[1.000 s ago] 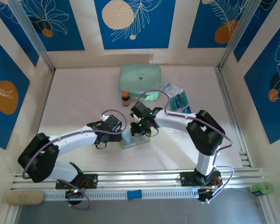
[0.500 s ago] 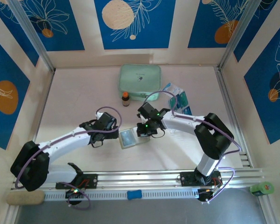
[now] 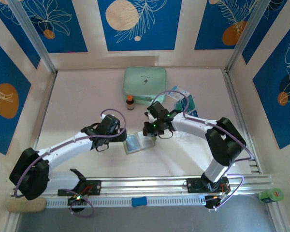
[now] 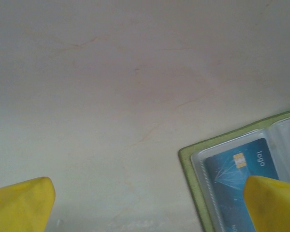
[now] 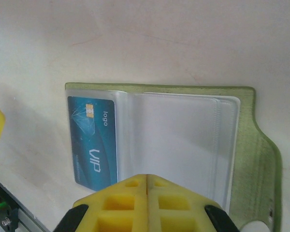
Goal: Put the credit cards into the card holder
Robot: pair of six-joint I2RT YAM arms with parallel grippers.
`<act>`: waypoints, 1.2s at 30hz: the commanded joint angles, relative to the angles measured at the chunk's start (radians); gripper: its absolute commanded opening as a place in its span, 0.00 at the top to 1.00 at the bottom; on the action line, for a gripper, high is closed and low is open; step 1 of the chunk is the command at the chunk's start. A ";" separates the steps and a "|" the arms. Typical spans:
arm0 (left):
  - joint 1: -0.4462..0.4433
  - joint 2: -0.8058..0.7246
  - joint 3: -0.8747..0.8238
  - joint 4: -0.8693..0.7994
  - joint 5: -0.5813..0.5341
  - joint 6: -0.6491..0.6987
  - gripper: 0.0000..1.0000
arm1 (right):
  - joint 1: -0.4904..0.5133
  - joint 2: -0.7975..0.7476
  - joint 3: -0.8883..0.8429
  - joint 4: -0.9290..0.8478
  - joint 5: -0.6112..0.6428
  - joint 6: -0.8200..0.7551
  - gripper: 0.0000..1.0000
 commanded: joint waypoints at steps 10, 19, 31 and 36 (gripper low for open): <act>0.008 0.063 0.008 0.119 0.108 -0.013 0.00 | -0.025 0.040 -0.145 0.090 -0.013 0.012 1.00; 0.009 0.088 0.006 0.159 0.141 -0.028 0.00 | -0.038 -0.009 -0.229 0.112 -0.014 0.053 1.00; 0.004 0.075 0.004 0.164 0.163 -0.044 0.00 | -0.039 -0.118 -0.170 0.061 -0.037 0.071 1.00; -0.016 0.072 0.010 0.163 0.161 -0.058 0.00 | -0.053 -0.132 -0.108 0.026 -0.029 0.050 1.00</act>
